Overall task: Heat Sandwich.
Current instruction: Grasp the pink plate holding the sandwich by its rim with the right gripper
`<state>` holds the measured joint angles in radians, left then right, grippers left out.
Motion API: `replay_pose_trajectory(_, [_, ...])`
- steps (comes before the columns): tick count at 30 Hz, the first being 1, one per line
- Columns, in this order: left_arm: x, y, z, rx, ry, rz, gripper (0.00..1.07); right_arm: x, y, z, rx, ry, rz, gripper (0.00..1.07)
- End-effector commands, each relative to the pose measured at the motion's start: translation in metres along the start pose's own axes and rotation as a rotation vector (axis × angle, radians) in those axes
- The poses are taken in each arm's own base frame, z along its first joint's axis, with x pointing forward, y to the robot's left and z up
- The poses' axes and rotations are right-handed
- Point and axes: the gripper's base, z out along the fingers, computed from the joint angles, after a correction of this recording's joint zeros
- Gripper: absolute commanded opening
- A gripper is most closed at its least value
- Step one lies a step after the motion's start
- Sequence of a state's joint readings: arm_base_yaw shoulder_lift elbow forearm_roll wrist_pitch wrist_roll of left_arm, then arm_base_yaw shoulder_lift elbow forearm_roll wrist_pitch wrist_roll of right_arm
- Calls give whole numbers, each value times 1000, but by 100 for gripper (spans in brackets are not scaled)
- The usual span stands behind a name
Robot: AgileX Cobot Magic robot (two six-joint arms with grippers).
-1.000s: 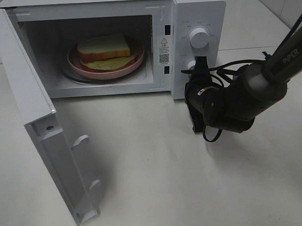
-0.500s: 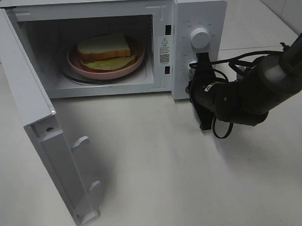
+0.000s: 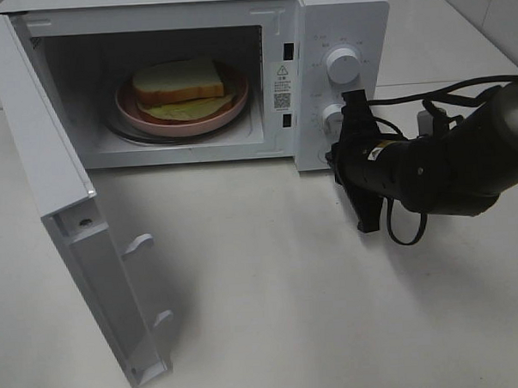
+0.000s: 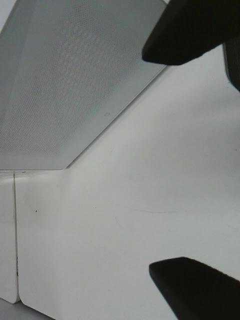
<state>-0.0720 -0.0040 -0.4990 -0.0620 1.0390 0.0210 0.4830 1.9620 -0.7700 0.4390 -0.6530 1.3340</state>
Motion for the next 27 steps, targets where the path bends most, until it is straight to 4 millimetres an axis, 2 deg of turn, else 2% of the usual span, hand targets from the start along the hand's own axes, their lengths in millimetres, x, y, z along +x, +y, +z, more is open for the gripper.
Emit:
replay_pose_trajectory(1, [2,-1,-2,5,-22,-9,101,0,4,-10,14,27,-54,2])
replay_pose_trajectory(10, [2,-1,-2,5,-22,-9,101,1,12,-40,35,102,-192,3])
replay_pose_trajectory(12, [2,-1,-2,5,-22,-9,101,3,13,-50,76,140,-279,4])
replay_pose_trajectory(15, [2,-1,-2,5,-22,-9,101,3,14,-55,105,159,-334,4])
replay_pose_trajectory(21, [2,-1,-2,5,-22,-9,101,4,20,-73,147,224,-600,6])
replay_pose_trajectory(27, [2,-1,-2,5,-22,-9,101,4,21,-87,198,295,-778,6])
